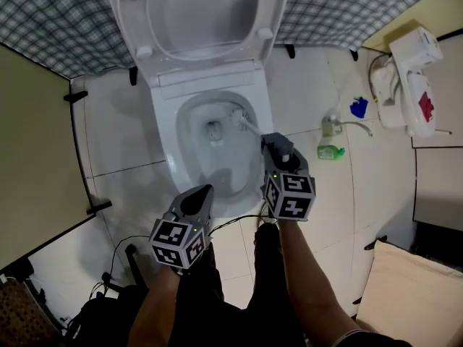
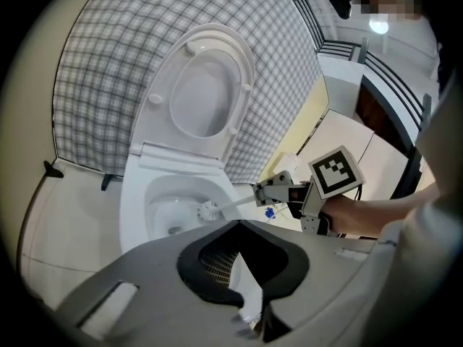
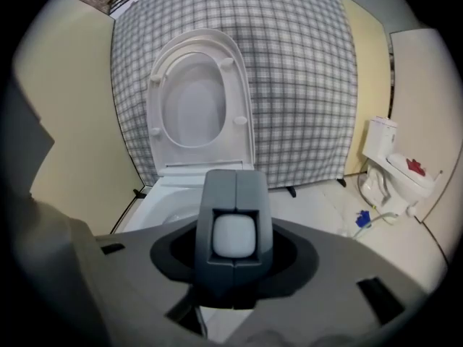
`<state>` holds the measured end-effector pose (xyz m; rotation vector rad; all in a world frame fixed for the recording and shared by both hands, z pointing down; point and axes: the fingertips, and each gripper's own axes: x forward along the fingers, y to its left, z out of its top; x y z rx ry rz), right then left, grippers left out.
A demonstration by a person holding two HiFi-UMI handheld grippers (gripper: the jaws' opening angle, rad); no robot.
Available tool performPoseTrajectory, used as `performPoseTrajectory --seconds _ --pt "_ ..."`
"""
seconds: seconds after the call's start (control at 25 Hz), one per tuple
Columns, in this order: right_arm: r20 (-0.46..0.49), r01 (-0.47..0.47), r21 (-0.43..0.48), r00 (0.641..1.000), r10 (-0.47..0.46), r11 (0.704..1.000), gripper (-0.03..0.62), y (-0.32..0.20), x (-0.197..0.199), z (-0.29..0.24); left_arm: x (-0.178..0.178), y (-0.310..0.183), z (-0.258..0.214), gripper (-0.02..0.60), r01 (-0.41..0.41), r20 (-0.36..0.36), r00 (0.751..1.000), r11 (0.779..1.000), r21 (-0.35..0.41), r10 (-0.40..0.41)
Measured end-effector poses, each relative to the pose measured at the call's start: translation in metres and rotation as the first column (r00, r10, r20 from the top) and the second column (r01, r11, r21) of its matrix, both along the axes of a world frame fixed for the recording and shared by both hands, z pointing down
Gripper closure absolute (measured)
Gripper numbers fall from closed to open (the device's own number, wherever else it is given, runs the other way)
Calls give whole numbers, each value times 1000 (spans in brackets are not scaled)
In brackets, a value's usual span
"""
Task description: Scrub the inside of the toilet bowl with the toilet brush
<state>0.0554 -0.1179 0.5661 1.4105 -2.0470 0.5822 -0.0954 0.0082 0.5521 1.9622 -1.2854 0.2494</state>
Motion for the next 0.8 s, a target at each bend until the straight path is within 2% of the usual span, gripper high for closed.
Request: performPoseTrajectory --seconds 0.16,0.4,0.6,0.8 --pt "8 -111 -51 994 111 993 407 23 12 0 -6 -5 -4 572 -12 -5 1000 1000 16 13" --pt "4 -256 -122 966 258 959 407 66 20 -1 -6 -7 -11 572 -37 -18 999 999 40 38" --pt "-35 -291 -171 957 290 941 407 109 24 -2 -7 0 -15 572 -52 -26 998 998 46 53" --pt "-59 -275 -215 961 269 937 407 143 19 -7 -3 7 -19 572 -64 -28 997 997 49 65"
